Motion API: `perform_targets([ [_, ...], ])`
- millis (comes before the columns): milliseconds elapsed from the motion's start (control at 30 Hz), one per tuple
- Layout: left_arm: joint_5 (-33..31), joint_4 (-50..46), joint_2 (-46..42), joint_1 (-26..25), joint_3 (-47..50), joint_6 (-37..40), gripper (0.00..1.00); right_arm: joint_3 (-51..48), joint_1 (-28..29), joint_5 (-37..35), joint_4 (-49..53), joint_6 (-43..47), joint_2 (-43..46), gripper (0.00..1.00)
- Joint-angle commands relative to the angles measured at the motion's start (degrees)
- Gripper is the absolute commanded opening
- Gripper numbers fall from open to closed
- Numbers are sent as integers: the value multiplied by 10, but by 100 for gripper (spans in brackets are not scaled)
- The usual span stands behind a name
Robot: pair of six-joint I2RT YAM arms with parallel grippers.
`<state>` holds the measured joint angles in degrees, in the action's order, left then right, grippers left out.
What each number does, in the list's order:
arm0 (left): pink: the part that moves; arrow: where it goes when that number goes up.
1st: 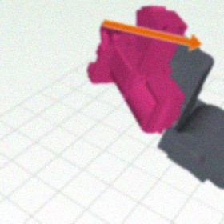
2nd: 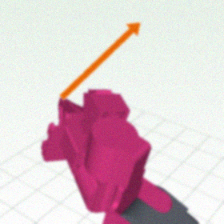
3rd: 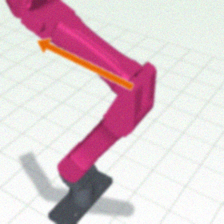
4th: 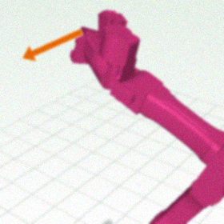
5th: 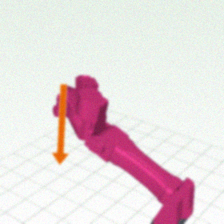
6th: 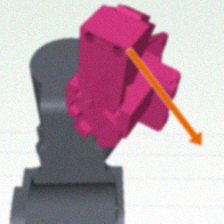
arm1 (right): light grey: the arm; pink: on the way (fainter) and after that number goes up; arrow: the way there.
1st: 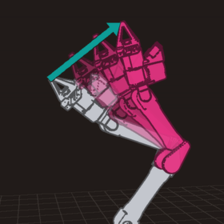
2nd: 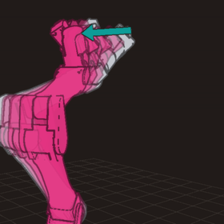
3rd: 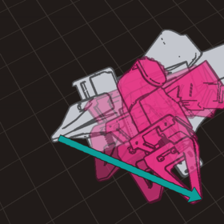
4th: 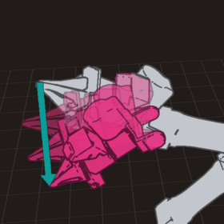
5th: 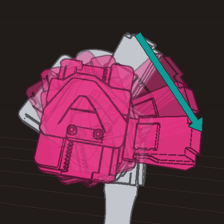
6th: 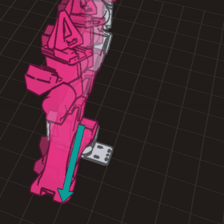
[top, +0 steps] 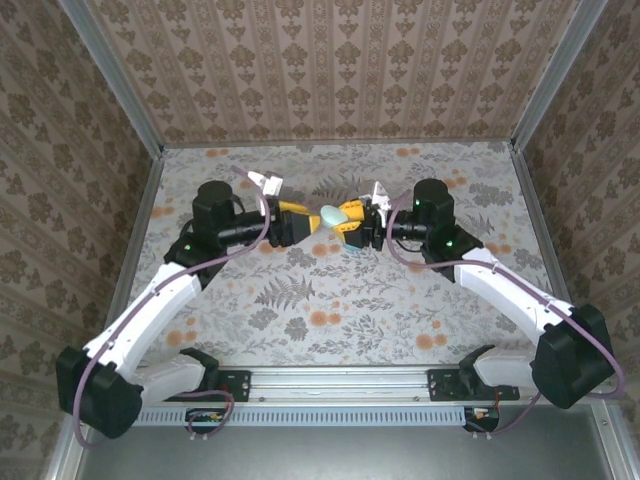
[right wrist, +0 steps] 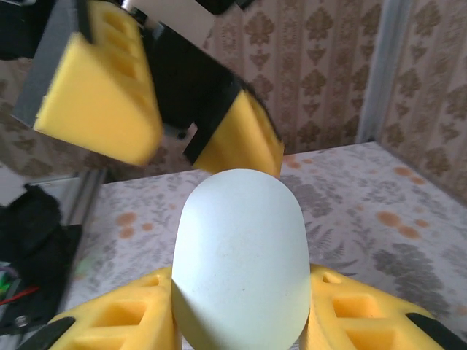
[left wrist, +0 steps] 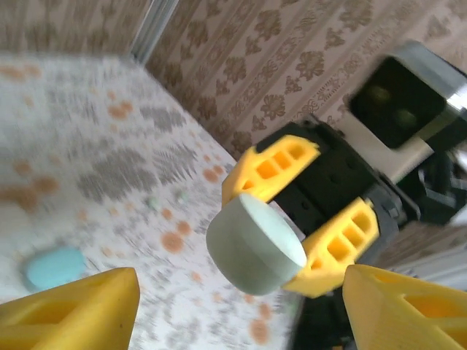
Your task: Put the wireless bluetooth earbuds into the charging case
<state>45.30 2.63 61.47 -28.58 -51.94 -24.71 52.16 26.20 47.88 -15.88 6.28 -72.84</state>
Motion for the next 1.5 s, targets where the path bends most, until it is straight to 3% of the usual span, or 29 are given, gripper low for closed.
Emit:
perform_targets([
  [0,54,35,-39,10,40,238,75,37,-12,115,46,-20,-12,34],
  [200,110,13,-9,12,19,310,75,69,-14,151,89,-3,-17,35],
  [500,113,98,13,-7,20,253,73,75,-12,144,89,4,-18,35],
  [1233,125,70,50,-31,-20,243,56,50,-5,107,43,17,-8,36],
  [1467,123,72,54,-37,-24,237,55,45,-5,105,37,19,-6,36],
])
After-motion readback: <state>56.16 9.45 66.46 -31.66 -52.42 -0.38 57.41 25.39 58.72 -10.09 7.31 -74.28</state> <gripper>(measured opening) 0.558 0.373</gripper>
